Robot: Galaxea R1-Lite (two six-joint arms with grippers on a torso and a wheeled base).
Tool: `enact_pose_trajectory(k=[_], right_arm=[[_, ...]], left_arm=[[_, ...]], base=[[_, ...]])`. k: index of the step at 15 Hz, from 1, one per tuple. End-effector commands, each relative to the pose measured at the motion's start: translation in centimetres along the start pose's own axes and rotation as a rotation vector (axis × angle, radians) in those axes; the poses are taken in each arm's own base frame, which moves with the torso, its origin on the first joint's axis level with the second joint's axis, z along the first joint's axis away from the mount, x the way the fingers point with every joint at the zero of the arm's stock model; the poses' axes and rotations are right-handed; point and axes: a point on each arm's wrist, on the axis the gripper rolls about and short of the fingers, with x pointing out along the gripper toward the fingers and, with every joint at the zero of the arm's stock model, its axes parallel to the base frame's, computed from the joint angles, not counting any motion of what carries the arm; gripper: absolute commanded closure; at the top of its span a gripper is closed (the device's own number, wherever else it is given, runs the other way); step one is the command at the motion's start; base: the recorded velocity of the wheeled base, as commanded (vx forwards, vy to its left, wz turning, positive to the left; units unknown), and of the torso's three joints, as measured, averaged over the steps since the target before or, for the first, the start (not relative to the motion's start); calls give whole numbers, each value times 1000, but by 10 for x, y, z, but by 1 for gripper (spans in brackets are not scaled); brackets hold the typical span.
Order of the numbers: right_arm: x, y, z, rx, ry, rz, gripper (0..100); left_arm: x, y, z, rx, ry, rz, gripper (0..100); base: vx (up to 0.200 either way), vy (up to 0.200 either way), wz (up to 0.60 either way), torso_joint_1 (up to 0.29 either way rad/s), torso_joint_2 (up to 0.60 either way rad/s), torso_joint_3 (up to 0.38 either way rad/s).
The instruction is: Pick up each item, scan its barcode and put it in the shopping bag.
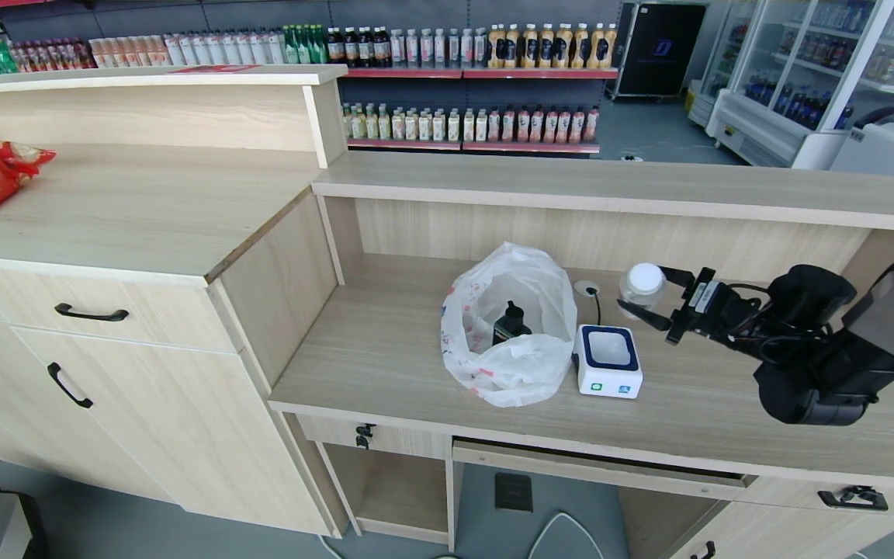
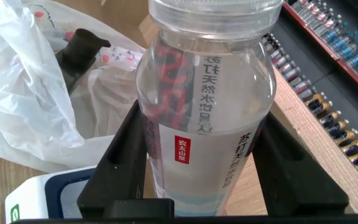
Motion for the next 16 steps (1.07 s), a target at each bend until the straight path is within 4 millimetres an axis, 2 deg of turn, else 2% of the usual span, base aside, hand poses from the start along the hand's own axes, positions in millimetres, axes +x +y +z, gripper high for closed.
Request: enact_pose_trajectory(k=[1, 6, 16], right_arm=[[1, 5, -6, 10, 4, 6, 100], [4, 9, -15, 13, 4, 6, 100], [13, 17, -16, 18, -21, 15, 100]], left_arm=[[0, 0, 0, 0, 0, 1, 0], [0, 0, 0, 0, 0, 1, 0], [0, 0, 0, 0, 0, 3, 0]], base=[[0, 0, 0, 0, 0, 0], [0, 0, 0, 0, 0, 0], [0, 0, 0, 0, 0, 0]])
